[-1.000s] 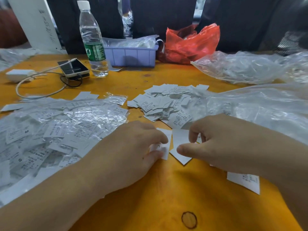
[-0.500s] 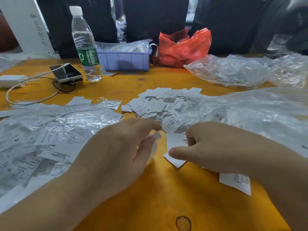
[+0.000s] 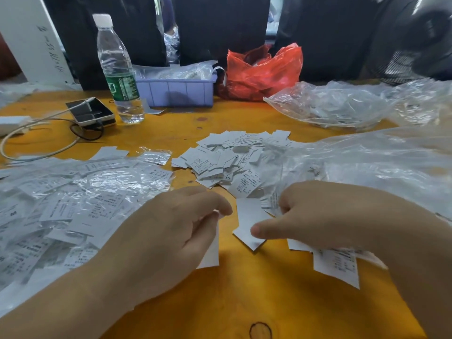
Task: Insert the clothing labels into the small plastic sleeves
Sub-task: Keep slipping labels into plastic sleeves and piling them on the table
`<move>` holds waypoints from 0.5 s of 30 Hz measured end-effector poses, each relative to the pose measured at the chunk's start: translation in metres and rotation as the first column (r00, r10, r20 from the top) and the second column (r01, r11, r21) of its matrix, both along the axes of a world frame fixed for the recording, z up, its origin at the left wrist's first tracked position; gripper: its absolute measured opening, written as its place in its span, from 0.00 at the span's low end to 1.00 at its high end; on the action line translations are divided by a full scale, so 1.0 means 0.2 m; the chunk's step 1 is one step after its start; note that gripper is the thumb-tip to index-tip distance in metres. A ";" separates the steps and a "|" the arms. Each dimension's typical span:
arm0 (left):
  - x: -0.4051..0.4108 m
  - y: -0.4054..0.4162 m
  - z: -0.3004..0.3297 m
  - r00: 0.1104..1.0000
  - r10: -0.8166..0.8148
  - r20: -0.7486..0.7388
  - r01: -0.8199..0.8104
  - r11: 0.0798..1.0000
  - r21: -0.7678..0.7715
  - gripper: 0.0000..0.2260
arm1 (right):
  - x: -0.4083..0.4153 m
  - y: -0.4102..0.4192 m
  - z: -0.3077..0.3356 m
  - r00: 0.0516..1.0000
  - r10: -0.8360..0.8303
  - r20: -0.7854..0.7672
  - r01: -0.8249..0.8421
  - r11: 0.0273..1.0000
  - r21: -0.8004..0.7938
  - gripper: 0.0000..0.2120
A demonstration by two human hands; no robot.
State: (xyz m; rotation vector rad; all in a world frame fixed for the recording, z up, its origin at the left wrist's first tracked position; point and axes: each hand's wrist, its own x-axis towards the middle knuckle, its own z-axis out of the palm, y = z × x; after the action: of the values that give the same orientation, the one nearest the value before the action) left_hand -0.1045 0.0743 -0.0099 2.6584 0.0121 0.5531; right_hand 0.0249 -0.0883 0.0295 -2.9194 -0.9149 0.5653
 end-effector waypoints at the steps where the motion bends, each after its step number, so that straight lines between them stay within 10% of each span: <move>1: 0.00 0.00 0.00 1.000 -0.001 0.003 0.001 1.000 -0.008 0.11 | 0.00 0.00 0.00 1.000 0.000 0.008 0.000 1.000 0.006 0.27; 15: 0.00 0.01 0.00 1.000 0.002 -0.020 -0.002 0.999 -0.040 0.12 | 0.05 -0.05 0.06 0.992 -0.095 0.081 0.088 0.993 0.083 0.28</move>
State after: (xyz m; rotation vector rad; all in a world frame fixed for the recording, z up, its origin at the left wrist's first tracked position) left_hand -0.1047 0.0756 -0.0093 2.6253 0.0315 0.5210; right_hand 0.0351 -0.0993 0.0411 -2.9151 -0.7863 0.3930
